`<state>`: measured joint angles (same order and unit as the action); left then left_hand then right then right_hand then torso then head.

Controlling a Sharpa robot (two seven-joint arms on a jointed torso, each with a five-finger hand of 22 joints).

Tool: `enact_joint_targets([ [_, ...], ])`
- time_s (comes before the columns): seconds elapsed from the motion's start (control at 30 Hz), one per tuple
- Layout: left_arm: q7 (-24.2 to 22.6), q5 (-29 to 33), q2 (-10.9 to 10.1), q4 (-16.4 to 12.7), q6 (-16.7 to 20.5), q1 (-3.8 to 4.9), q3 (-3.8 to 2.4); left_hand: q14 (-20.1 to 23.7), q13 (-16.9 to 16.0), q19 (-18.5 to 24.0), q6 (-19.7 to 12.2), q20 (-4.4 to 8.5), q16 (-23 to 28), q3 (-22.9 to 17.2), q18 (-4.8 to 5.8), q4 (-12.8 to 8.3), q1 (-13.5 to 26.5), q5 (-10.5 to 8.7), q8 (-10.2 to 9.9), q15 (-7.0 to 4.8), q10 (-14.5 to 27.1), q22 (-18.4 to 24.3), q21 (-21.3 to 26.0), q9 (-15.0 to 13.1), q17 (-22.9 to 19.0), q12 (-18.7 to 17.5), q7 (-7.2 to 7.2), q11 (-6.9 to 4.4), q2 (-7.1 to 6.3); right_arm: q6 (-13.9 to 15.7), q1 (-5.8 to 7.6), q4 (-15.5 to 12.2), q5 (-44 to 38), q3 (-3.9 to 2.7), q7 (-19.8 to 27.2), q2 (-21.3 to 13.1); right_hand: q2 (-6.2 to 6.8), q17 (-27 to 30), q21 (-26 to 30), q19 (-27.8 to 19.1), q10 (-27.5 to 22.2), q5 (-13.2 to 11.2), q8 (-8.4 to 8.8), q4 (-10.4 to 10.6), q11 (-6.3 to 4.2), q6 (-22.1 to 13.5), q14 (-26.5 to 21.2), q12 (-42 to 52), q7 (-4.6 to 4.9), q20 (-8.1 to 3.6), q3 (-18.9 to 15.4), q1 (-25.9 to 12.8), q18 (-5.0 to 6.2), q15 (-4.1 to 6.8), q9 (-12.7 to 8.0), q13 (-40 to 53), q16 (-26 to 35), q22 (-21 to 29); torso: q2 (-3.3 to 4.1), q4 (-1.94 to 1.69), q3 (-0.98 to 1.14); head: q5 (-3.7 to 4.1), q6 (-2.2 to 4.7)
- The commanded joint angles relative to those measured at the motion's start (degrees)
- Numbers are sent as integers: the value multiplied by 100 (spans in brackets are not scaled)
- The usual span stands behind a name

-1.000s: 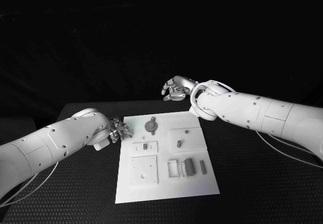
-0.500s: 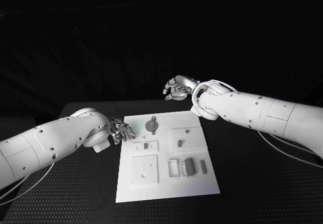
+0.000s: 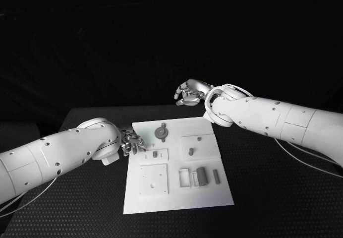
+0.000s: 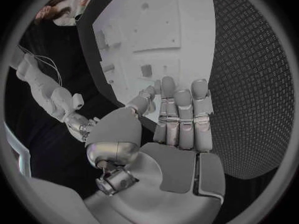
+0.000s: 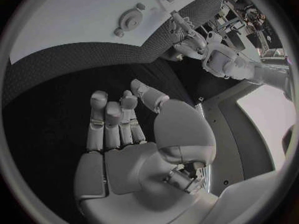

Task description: Assemble the parts on the task board

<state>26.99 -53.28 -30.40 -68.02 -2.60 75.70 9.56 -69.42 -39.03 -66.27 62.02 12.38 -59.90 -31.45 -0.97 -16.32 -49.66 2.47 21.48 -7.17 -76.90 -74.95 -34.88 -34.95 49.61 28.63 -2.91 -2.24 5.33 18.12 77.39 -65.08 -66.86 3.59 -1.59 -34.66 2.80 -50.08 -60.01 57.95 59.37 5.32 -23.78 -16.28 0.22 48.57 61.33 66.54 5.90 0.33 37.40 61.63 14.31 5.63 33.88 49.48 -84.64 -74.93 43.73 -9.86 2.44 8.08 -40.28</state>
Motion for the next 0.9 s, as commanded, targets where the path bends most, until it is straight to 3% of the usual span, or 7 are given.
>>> enact_joint_targets([
  [0.03,20,-335,27,-21,50,-7,39,-40,-8,-33,80,-4,-26,-28,-197,0,26,33,132,0,-102,-81,-16,-53,11,39,-36,-42,-27,-52,-1,-1,-5,-3,44,4,42,-10,40,-10,-462,13,25,-5,-69,853,-7,-25,-35,12,-31,24,69,53,7,9,37,-72,2,4,2,-4,-14],
  [0.27,48,-395,88,0,43,-35,142,-62,-21,-55,104,8,-42,-33,-198,1,56,33,142,-9,-127,-93,-28,-49,32,49,-24,-53,-14,-47,-1,1,-5,-3,43,1,43,-10,40,-10,-462,13,27,-4,-69,853,-7,-25,-35,13,-31,23,69,53,8,10,38,-72,0,1,1,10,-36],
  [0.57,41,-422,147,38,39,-115,169,-102,-51,-95,156,28,-75,-21,-198,7,137,32,167,-28,-173,-111,-58,-47,73,75,-2,-74,-7,-44,-1,-6,-5,-3,46,-2,44,-10,41,-10,-462,14,28,-4,-69,854,-8,-26,-35,13,-30,24,69,53,8,10,39,-73,-1,3,2,11,-45],
  [0.9,50,-422,163,47,17,-127,173,-114,-62,-106,168,36,-85,-24,-200,2,156,32,172,-35,-183,-114,-68,-44,87,82,5,-83,-1,-44,-1,-12,-5,-3,47,-11,45,-11,42,-10,-462,14,30,-4,-69,855,-7,-26,-35,13,-30,24,69,53,9,10,39,-73,-2,2,4,20,-53],
])
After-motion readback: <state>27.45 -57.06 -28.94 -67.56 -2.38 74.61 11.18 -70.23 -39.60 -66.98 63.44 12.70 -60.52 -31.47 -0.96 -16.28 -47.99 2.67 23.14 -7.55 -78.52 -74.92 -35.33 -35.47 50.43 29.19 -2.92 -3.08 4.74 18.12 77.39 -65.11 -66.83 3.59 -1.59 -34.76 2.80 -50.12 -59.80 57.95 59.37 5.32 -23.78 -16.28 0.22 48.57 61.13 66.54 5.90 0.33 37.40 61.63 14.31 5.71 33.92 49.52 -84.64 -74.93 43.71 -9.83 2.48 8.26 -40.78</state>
